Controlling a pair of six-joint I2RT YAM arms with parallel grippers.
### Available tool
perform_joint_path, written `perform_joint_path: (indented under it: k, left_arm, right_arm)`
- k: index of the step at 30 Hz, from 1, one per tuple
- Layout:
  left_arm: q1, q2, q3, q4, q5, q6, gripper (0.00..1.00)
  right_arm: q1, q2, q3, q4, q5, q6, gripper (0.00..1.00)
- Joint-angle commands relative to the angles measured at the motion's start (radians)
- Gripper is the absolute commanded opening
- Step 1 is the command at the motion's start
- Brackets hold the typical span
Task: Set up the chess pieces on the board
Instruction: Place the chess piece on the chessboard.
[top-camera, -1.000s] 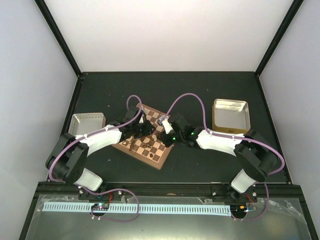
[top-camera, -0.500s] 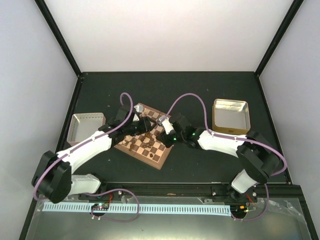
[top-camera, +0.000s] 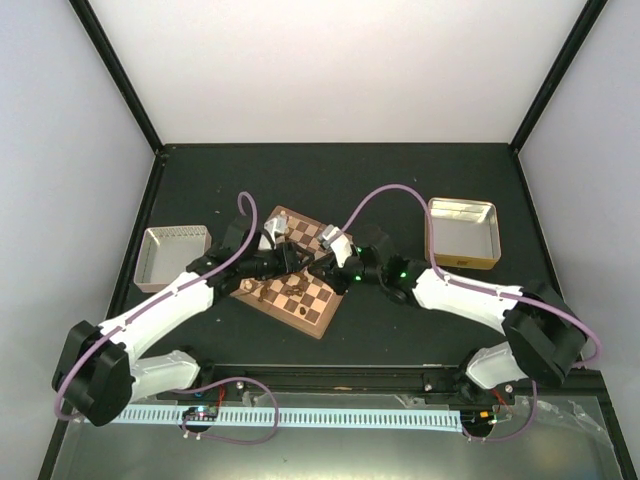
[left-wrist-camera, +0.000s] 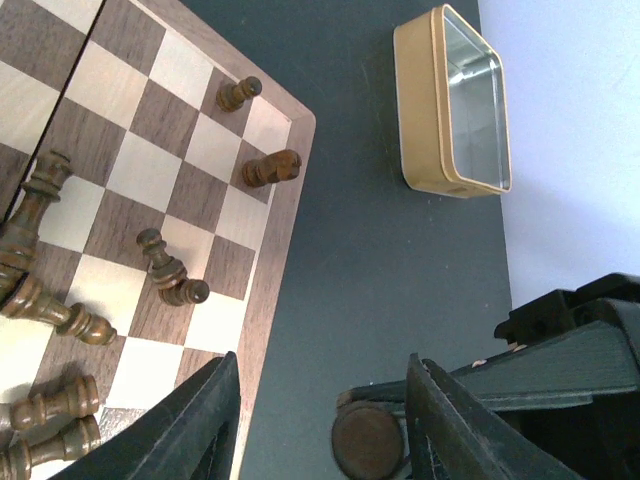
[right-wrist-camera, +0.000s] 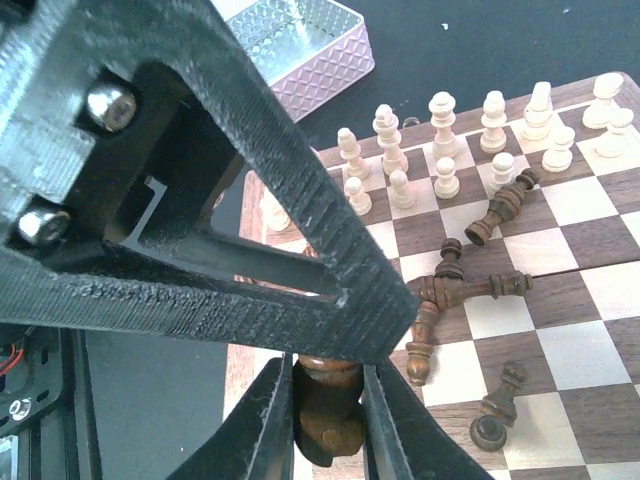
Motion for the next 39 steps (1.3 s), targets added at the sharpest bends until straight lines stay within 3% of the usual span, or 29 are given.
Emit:
perform_joint_path:
  k: [1, 5, 11, 14, 17, 20, 23, 26, 33, 39]
  left_arm:
    - [-0.005, -0.036, -0.026, 0.034, 0.063, -0.069, 0.44]
    - [-0.005, -0.055, -0.067, 0.123, 0.112, -0.145, 0.31]
    - [-0.005, -0.067, -0.067, 0.130, 0.117, -0.175, 0.12]
    - [-0.005, -0.081, -0.073, 0.149, 0.122, -0.202, 0.08]
    - [-0.004, -0.116, -0.083, 0.181, 0.116, -0.246, 0.07]
    - [-0.002, -0.149, -0.081, 0.226, 0.107, -0.302, 0.07]
    - [-0.002, -0.172, -0.061, 0.256, 0.104, -0.359, 0.08]
    - [0.000, -0.192, -0.048, 0.298, 0.108, -0.432, 0.07]
    - [0.002, -0.250, -0.055, 0.428, 0.110, -0.515, 0.08]
    - [0.001, -0.311, -0.105, 0.580, 0.065, -0.537, 0.08]
  right_arm:
    - [0.004, -0.041, -0.023, 0.075, 0.006, 0.008, 0.18]
    - [0.004, -0.055, -0.025, 0.095, 0.009, 0.027, 0.18]
    - [0.003, -0.064, -0.022, 0.098, -0.009, 0.032, 0.18]
    - [0.004, -0.077, -0.019, 0.080, 0.006, 0.061, 0.21]
    - [0.003, -0.109, -0.030, 0.068, 0.022, 0.137, 0.35]
    - [0.002, -0.176, -0.096, 0.175, 0.001, 0.275, 0.51]
    - [0.002, -0.233, -0.149, 0.312, -0.030, 0.469, 0.58]
    - [0.000, -0.259, -0.155, 0.339, 0.022, 0.674, 0.64]
    - [-0.020, -0.282, -0.141, 0.369, 0.004, 0.989, 0.64]
    - [-0.024, -0.271, -0.160, 0.536, -0.046, 1.141, 0.51]
